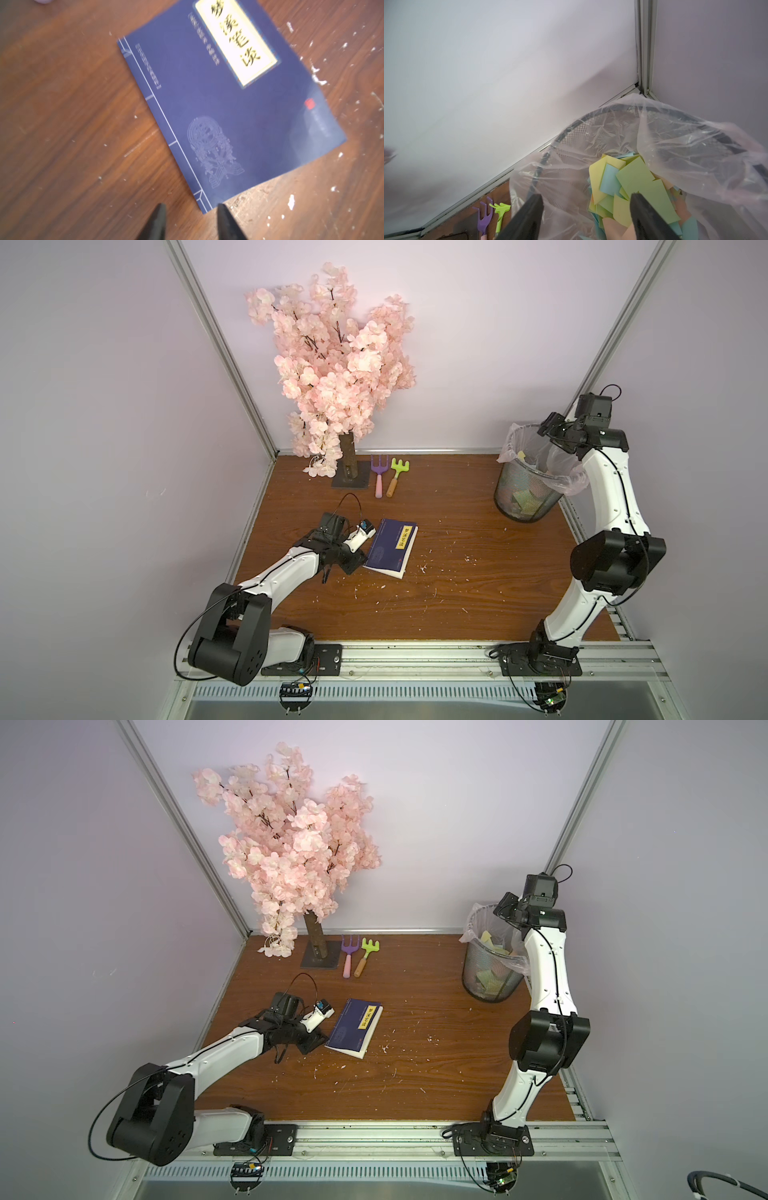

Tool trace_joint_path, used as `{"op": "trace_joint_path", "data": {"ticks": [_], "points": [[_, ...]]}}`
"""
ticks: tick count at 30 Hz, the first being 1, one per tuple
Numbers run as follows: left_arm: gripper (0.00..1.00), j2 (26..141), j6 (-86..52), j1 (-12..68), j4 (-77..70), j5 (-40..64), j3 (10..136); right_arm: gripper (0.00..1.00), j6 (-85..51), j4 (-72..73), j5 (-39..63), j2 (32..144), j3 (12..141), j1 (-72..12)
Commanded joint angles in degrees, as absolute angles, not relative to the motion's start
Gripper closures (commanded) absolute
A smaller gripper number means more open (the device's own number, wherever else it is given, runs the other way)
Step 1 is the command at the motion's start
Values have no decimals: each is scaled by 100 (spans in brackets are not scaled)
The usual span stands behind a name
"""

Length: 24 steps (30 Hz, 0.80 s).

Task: Peel off the used sticky note
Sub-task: Adjust the book at the center of the board, then reset both arms

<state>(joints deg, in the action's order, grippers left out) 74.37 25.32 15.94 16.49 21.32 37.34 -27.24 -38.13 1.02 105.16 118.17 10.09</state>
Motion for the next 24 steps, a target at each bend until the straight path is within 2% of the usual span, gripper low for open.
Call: {"op": "trace_joint_path", "data": {"ticks": [1, 4, 6, 8, 9, 11, 12, 13, 14, 18, 24], "points": [[48, 7142, 2354, 1652, 1787, 2084, 4069, 30, -2469, -3909, 97, 9844, 11799, 712], [40, 6902, 2085, 1652, 1566, 1901, 4187, 30, -2329, -3460, -26, 9215, 11021, 216], [22, 6794, 1928, 1629, 1399, 1809, 4216, 30, -2252, -2946, -79, 8574, 10150, -185], [12, 6688, 1846, 1599, 1186, 1771, 4187, 29, -2279, -2315, -154, 7935, 9030, -620], [1, 6636, 1784, 1547, 1036, 1732, 4128, 28, -2296, -1954, -85, 7593, 8401, -816], [2, 6521, 1606, 1383, 667, 1744, 3962, 25, -2390, -1221, -67, 6904, 7195, -1206], [2, 6463, 1480, 1250, 435, 1792, 3865, 19, -2386, -814, -81, 6603, 6585, -1407], [2, 6412, 1343, 1097, 204, 1880, 3759, 5, -2336, -497, -61, 6335, 6045, -1592], [2, 6356, 1206, 902, -44, 1996, 3614, 1, -2285, -203, -183, 6079, 5451, -1848], [2, 6196, 1087, 724, -875, 1904, 3136, 1, -2025, 7, -900, 5703, 4312, -2416], [2, 6143, 881, 664, -2055, 1446, 2466, 1, -1670, 751, -1475, 5611, 3144, -2843]]}}
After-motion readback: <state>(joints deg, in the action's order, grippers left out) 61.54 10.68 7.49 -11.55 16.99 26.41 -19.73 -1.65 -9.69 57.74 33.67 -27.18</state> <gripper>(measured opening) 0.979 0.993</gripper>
